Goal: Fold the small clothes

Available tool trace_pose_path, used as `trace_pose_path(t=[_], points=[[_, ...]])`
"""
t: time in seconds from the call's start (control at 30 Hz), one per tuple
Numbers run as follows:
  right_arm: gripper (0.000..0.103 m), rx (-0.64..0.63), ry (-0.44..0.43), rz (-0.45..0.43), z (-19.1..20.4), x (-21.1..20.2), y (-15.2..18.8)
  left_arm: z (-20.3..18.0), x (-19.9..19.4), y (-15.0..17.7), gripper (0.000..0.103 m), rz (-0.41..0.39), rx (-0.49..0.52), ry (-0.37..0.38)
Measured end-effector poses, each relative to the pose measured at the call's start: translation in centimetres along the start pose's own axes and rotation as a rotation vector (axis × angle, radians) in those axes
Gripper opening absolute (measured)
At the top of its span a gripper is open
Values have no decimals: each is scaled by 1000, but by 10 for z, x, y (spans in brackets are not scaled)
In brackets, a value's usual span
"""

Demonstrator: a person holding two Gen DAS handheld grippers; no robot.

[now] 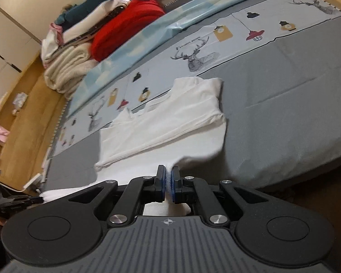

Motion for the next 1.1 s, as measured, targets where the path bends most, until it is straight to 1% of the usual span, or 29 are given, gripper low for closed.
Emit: trace_pose_path(t=[0.1, 0.17, 0.23, 0.27, 0.33, 0.37, 0.4, 0.43, 0.47, 0.5, 0.53, 0.57, 0.6, 0.63, 0.7, 0.73, 0.8, 0.83, 0.87, 0.9, 0.93, 1.03, 1.1], points=[[4, -21, 49, 15, -12, 36, -25, 16, 50, -37, 4, 6, -23, -46], [4, -13, 93, 39, -26, 71, -48, 28, 85, -61, 4, 9, -39, -71], [4, -30, 137, 57, -35, 102, -70, 42, 123, -89, 4, 22, -87, -96], [4, -28, 157, 65, -39, 121, -83, 48, 138, -101, 5, 10, -101, -109], [5, -35, 175, 57, -46, 148, -104, 61, 162, -122, 6, -14, -174, -120], [6, -24, 184, 36, -50, 157, -113, 67, 171, -129, 6, -24, -219, -112], [6, -9, 210, -3, -55, 164, -122, 74, 176, -133, 10, -40, -275, -106], [8, 4, 251, -60, -62, 167, -128, 79, 178, -134, 13, -43, -314, -99], [10, 15, 275, -112, -69, 168, -131, 83, 181, -133, 14, -33, -349, -86], [11, 28, 271, -127, -76, 169, -129, 85, 185, -132, 16, -9, -371, -79], [12, 47, 260, -109, -83, 172, -124, 85, 188, -131, 16, 5, -369, -79], [14, 65, 264, -53, -89, 178, -119, 85, 190, -129, 16, 16, -353, -87], [14, 49, 265, -25, -89, 182, -115, 84, 194, -128, 17, 25, -331, -102], [14, 8, 266, -11, -87, 185, -114, 83, 197, -125, 19, 32, -315, -112], [19, -96, 286, 14, -79, 193, -110, 83, 207, -121, 20, 49, -296, -121], [22, -116, 300, 22, -79, 197, -107, 83, 211, -118, 21, 52, -296, -129], [22, -126, 309, 38, -82, 206, -103, 84, 218, -110, 22, 68, -307, -148], [22, -134, 310, 36, -83, 211, -102, 85, 221, -111, 24, 82, -314, -163], [24, -144, 317, 30, -82, 214, -102, 85, 223, -113, 27, 76, -321, -173], [25, -159, 336, 34, -83, 219, -103, 85, 224, -117, 37, 58, -325, -177], [25, -175, 351, 37, -82, 223, -105, 83, 226, -120, 43, 50, -322, -185], [28, -221, 355, -1, -77, 231, -113, 79, 236, -127, 43, 59, -298, -215], [28, -232, 369, -2, -78, 239, -118, 78, 242, -130, 43, 63, -292, -218]])
Point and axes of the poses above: each gripper's, at about its wrist camera, not at the fingertips, and x roughly the way its jaws point, z to its left, y to its underside, the point moved 5 cm from there along x, roughly the way its jaws point, and after that the axes turned 9 degrees about -y, right-handed, at the moved point
